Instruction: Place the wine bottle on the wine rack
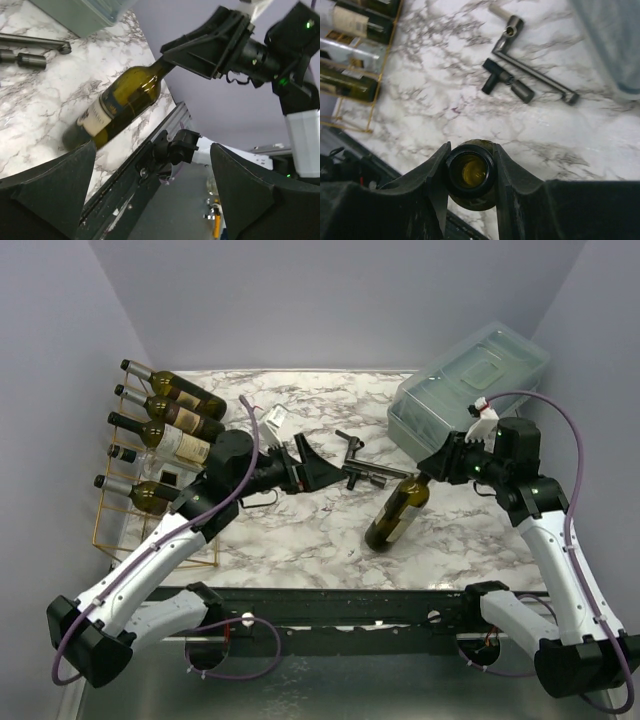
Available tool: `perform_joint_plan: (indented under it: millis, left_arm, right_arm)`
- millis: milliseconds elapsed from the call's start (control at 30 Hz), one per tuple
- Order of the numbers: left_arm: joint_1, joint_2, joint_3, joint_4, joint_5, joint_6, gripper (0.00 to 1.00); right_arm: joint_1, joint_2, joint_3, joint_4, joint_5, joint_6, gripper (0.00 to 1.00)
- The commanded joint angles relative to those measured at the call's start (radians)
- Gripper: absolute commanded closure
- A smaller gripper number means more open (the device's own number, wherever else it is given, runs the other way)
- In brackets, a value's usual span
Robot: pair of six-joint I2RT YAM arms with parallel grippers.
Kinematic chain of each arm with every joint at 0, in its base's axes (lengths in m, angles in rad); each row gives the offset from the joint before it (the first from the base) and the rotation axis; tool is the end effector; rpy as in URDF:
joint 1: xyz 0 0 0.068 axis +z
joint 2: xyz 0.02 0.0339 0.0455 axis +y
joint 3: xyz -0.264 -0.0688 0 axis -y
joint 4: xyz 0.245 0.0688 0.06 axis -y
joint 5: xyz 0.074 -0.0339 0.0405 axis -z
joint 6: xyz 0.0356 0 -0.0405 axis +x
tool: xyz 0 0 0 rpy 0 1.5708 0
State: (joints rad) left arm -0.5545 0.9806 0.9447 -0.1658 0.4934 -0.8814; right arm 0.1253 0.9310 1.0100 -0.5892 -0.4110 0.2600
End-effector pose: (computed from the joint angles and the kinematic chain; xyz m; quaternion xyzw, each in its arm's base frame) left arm 0.1810 -0.1319 0.3629 0.0301 0.7664 -0.5459 0.3374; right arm 0.1916 0.0385 0.3524 -0.0461 0.8495 0.2676 0.4523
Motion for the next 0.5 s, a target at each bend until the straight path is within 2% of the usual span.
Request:
perform_joint_plan:
  millis: [0, 233, 467]
  left_arm:
    - [-0.185, 0.045, 0.014, 0.078, -0.236, 0.120, 0.03]
    - [-0.393, 0.151, 0.067, 0.078, -0.476, 0.320, 0.02]
    - [-0.481, 0.294, 0.161, 0.070, -0.439, 0.406, 0.02]
  right_arm:
    - [0.014, 0.018, 0.057, 0.072, -0.282, 0.079, 0.99]
    - [0.033, 0.029, 0.088, 0.104, -0.378, 0.161, 0.99]
    - [0.070, 0.016, 0.093, 0.175, -0.418, 0.257, 0.99]
